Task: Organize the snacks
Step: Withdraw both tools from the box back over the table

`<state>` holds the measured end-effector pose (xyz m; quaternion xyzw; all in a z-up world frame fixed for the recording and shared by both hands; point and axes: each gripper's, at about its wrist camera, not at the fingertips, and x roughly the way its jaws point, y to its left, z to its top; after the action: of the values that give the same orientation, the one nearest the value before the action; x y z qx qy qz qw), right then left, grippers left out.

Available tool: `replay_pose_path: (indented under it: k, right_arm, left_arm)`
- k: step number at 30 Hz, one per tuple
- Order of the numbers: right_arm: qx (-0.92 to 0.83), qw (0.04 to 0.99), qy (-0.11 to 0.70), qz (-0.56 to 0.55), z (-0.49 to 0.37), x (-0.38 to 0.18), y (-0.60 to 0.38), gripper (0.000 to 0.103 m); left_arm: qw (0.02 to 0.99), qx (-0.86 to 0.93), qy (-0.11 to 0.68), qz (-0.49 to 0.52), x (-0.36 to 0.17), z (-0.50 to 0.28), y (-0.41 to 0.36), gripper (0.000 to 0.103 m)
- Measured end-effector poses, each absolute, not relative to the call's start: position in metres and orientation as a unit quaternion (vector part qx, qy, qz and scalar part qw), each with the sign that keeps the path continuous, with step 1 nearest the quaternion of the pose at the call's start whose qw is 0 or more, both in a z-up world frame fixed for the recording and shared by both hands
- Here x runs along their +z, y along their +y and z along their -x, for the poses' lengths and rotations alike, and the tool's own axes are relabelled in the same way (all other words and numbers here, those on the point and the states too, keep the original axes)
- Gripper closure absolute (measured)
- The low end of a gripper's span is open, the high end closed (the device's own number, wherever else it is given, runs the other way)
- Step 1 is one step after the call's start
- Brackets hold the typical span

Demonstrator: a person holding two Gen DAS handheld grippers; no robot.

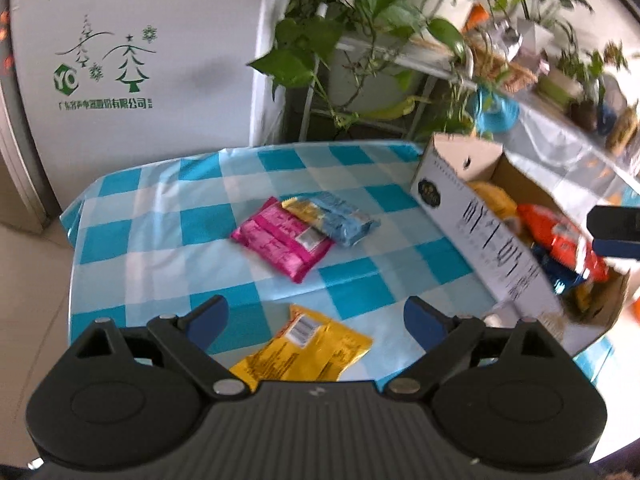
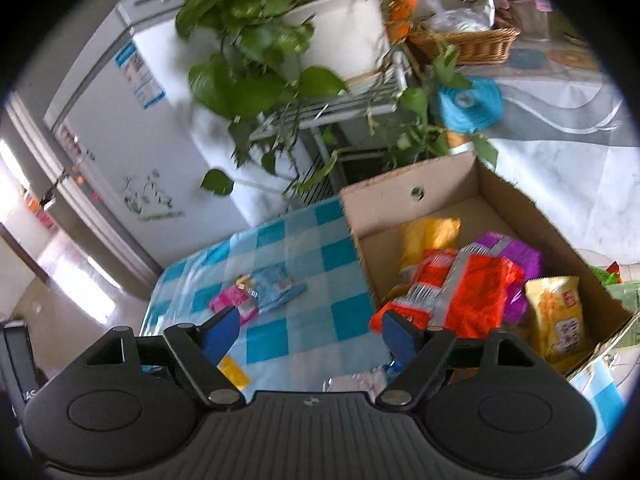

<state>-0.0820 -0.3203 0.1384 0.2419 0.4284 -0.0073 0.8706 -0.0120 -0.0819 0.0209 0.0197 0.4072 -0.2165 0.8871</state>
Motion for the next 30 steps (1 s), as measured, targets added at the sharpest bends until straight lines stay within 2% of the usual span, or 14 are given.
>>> replay_pose_path:
  k: [9, 30]
  right_arm:
    - [-0.02, 0.852, 0.466, -0.237, 0.091, 0.113, -0.281, 0.02]
    - [-0.162, 0.853, 0.452, -0.204, 0.107, 0.059, -0.242, 0.02]
  left_arm:
    - [0.877, -0.217, 0.428, -0.031, -0.009, 0.008, -0.087, 0.009]
    - [0.884, -0.146, 0.443, -0.02, -0.03, -0.008, -0.06, 0.009]
